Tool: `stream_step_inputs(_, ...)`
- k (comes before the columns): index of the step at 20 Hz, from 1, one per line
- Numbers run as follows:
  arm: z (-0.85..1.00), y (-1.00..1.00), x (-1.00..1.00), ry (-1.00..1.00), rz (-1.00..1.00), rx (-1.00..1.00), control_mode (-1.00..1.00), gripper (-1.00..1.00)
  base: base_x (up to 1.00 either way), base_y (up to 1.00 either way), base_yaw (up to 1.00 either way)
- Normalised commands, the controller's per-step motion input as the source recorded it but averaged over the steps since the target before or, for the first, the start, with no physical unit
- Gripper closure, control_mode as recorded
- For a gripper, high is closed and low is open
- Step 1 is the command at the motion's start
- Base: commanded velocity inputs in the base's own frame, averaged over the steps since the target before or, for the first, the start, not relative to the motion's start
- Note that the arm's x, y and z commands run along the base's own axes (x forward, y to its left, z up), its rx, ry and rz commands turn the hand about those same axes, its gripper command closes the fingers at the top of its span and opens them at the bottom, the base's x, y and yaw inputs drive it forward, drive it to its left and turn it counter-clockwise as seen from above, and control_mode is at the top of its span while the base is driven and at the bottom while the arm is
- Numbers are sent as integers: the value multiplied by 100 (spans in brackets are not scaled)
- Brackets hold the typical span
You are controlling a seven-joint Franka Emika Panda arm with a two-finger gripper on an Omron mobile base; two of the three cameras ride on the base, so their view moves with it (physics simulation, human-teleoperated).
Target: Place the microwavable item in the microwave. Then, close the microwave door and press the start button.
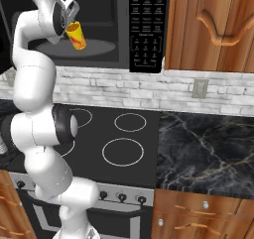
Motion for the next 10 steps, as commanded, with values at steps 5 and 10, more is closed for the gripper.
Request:
stream_step_inputs(5, 0, -9, 6, -12, 4, 0, -100, -100, 0, 0, 0)
stream_step_inputs(10, -6, -11, 14, -8, 6, 0, -100, -100, 0, 0, 0)
